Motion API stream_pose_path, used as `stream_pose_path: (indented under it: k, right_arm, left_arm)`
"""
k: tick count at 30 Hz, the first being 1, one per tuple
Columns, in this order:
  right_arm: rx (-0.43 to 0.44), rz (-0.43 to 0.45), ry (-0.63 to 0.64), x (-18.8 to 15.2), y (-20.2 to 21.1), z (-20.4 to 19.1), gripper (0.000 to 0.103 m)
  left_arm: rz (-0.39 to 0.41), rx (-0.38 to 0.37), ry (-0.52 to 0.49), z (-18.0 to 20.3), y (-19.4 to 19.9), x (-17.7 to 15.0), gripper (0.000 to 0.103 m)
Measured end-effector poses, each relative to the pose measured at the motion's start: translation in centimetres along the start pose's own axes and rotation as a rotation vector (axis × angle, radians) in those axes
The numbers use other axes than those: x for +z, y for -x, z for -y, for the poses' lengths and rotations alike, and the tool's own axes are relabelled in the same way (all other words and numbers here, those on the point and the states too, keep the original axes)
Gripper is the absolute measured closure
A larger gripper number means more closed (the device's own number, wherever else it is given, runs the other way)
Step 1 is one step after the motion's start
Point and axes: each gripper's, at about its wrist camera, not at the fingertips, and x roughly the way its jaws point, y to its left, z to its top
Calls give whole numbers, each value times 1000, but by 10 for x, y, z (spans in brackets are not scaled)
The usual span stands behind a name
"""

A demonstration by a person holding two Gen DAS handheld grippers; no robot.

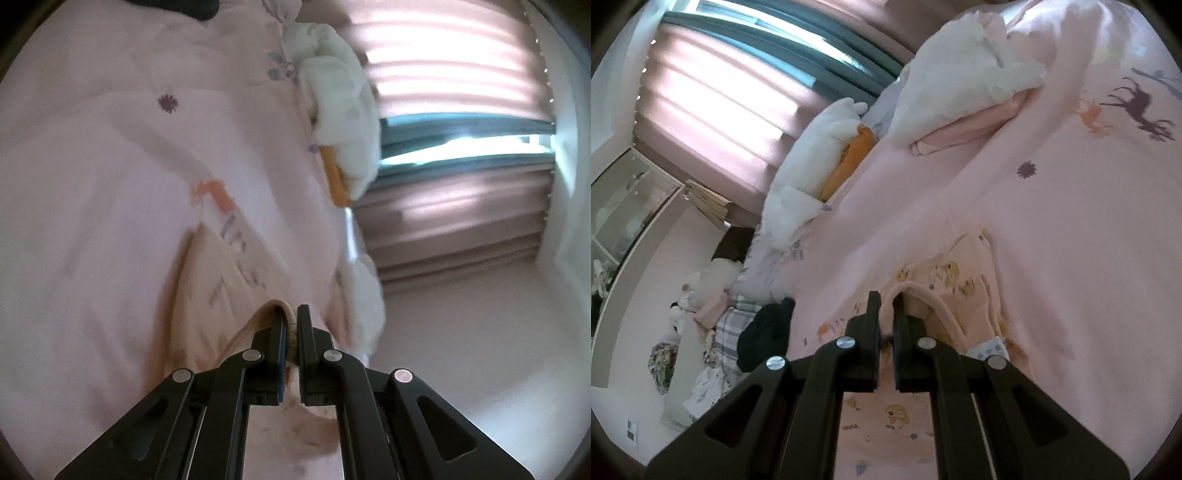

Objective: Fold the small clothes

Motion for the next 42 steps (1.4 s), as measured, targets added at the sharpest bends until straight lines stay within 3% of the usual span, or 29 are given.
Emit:
stream_pose_path:
  k: [4,8,10,14,17,20,21,22,23,25,26,28,33,37,40,41,42]
  right_arm:
    - [-35,-33,-47,12,-40,17,97]
    - [-135,-65,1,20,-65,26,97]
    - [-182,-75,36,24,-73,29,97]
    - [-202,-82,3,31,-85,48,97]
    - [-225,-109,-43,31,-92,63,98]
    - [-229,-112,-44,32,-86,62,95]
    - [-247,-108,-25,33,-82,56,90]
    - [-279,-85,13,35,-74,48,83]
    - [-305,-61,42,38,-71,39,72]
    - [-319,-8,105,43,-54,22,58]
    - [-300,3,125,45,-45,13,53]
    - [-259,-2,151,47,-34,0,52]
    - [-264,-26,241,34,-24,-29,50]
    - [-252,-107,320,12,-41,-42,50]
    - [-302,-164,382,-8,-68,-40,63]
    - [-318,-189,384,-15,-78,-35,77]
    - [-325,-233,373,-21,-90,-28,83]
  left_arm:
    - [-8,15,72,-19,-36,14,102]
    - [7,140,-47,-14,-53,17,102]
    - [20,162,-91,-11,-54,19,102]
    - [21,189,-46,-26,-59,27,102]
    - [-10,257,-19,-42,-68,31,102]
    - [-16,255,-1,-36,-59,29,100]
    - [5,272,-28,-28,-53,30,97]
    - [39,305,-71,-17,-47,30,84]
    - [79,341,-111,-4,-38,31,59]
    - [132,362,-182,16,-25,26,33]
    - [126,338,-231,28,-19,22,33]
    - [89,302,-296,46,-16,13,33]
    - [33,264,-431,77,-23,-20,33]
    - [-120,263,-519,77,-60,-46,33]
    - [-233,279,-485,57,-91,-60,33]
    - [-285,275,-436,45,-103,-62,33]
    - [-316,263,-389,37,-111,-61,33]
